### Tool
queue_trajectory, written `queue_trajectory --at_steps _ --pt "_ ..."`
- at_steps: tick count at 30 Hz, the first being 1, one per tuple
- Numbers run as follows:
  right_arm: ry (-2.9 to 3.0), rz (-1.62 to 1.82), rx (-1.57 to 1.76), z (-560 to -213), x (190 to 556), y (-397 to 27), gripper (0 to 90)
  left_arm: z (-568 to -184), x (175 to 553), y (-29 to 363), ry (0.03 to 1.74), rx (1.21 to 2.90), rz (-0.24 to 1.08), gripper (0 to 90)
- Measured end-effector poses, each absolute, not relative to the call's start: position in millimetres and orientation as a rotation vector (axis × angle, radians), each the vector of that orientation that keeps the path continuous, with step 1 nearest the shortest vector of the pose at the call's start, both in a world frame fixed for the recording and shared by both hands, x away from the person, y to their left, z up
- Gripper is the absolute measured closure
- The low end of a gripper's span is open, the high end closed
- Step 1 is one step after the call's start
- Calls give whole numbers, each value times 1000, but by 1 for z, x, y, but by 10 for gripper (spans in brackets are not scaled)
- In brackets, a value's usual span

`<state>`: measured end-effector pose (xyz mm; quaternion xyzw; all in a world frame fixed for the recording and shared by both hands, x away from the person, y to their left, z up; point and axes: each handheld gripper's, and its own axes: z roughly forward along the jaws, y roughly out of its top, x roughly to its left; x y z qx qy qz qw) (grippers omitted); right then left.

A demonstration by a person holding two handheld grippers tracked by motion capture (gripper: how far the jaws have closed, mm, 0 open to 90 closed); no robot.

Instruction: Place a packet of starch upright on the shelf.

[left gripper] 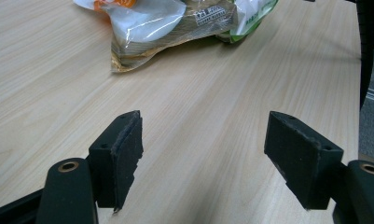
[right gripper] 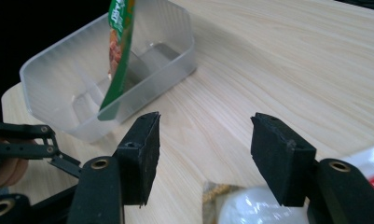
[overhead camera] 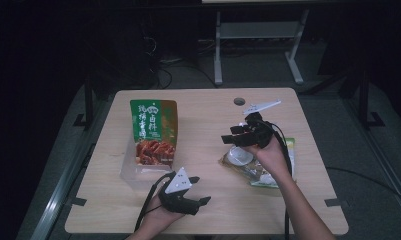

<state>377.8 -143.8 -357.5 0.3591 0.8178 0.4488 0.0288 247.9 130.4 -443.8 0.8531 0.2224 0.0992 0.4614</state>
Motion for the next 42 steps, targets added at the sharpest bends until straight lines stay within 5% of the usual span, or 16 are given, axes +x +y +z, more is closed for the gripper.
queue_trajectory --at_steps 42 --pt "2402 1212 1416 -400 347 -255 397 -444 248 129 560 2099 250 276"
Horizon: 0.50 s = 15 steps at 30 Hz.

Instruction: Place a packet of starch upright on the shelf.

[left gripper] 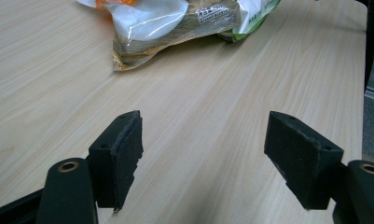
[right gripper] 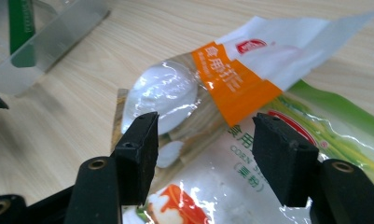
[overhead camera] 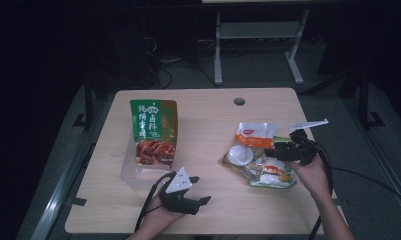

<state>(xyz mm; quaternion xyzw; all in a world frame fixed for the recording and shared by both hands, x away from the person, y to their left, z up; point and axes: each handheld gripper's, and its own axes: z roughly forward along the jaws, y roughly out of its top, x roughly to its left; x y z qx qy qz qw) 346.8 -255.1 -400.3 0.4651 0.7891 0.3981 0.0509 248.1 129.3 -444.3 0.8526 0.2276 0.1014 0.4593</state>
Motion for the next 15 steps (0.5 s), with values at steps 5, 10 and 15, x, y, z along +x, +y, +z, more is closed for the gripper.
queue_trajectory --at_steps 5,10,15 --pt "2393 1198 1472 -409 352 -257 394 -444 248 129 559 2101 250 276" --pt "2403 1184 1508 -421 365 -254 395 -444 248 130 558 2102 249 276" --pt "2411 1198 1528 -425 374 -249 415 -444 249 130 563 2099 248 276"
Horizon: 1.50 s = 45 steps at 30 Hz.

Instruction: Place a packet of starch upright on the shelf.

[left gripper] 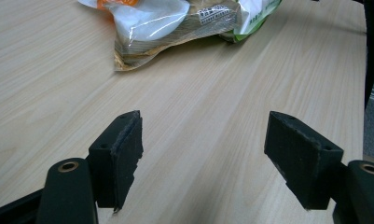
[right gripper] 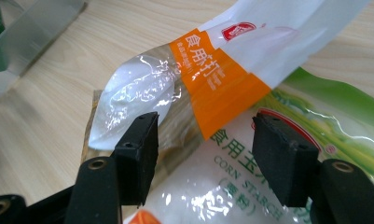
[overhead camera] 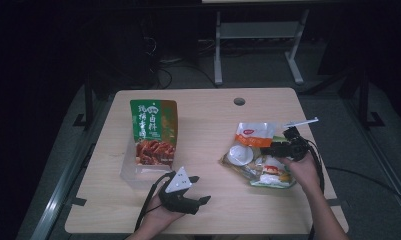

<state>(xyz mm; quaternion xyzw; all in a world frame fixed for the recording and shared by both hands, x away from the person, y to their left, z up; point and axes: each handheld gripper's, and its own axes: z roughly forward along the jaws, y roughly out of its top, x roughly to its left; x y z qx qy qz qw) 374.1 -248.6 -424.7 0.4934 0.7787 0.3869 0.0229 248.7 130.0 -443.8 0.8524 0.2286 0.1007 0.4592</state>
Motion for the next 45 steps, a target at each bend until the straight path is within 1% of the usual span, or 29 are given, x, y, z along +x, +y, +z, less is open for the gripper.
queue_trajectory --at_steps 2,5,10,16,18,22,28,37,45 --pt "2410 1205 1532 -425 376 -247 428 -444 249 130 560 2101 249 277" --pt "2421 1211 1530 -428 384 -241 515 -444 248 129 557 2104 248 277" --pt "2433 1176 1544 -436 390 -232 606 -444 249 130 564 2109 250 277" --pt "2425 1257 1556 -438 392 -230 831 -443 250 130 566 2102 250 285" --pt "2432 1271 1553 -437 391 -228 877 -443 250 131 564 2102 253 289" --pt "2437 1290 1524 -435 389 -227 891 -443 250 131 566 2099 253 296" --pt "2424 1355 1403 -420 378 -223 894 -443 251 130 566 2097 242 303" --pt "2435 1464 1194 -399 353 -212 895 -437 257 130 605 2056 209 311" --pt "2451 1526 1009 -390 332 -198 896 -434 266 129 629 2035 189 321"
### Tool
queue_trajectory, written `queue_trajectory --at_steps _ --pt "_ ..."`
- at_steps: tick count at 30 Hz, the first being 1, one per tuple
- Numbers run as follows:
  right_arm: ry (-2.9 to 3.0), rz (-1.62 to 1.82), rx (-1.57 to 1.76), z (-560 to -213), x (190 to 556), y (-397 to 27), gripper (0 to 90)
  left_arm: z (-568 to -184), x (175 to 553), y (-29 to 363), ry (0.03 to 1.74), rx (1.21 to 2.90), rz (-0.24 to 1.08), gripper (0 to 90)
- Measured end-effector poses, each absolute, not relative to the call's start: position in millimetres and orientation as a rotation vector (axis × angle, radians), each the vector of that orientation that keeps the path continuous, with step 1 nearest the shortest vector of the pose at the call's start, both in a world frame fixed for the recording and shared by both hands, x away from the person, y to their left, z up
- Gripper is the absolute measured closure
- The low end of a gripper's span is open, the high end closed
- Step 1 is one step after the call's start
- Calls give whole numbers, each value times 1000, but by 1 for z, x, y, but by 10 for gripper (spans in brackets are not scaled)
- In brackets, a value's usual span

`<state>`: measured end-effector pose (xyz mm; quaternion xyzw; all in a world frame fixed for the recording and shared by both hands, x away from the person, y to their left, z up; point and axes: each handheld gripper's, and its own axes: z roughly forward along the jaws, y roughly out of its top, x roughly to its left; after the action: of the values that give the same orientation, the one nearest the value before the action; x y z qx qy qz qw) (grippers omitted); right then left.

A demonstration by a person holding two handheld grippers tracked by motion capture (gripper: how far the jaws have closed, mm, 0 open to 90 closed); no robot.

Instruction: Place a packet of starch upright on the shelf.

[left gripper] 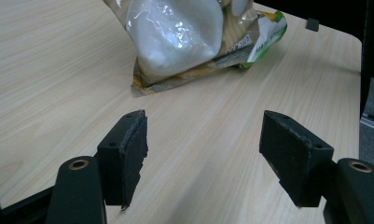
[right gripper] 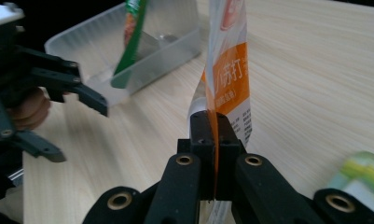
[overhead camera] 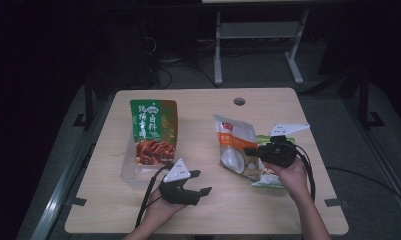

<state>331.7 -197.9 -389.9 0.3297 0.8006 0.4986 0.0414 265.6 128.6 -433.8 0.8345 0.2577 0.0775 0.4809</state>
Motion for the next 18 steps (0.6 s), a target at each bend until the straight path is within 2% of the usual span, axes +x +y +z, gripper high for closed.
queue_trajectory --at_steps 18 --pt "2492 1630 869 -387 315 -187 897 -440 285 116 679 2038 168 330"
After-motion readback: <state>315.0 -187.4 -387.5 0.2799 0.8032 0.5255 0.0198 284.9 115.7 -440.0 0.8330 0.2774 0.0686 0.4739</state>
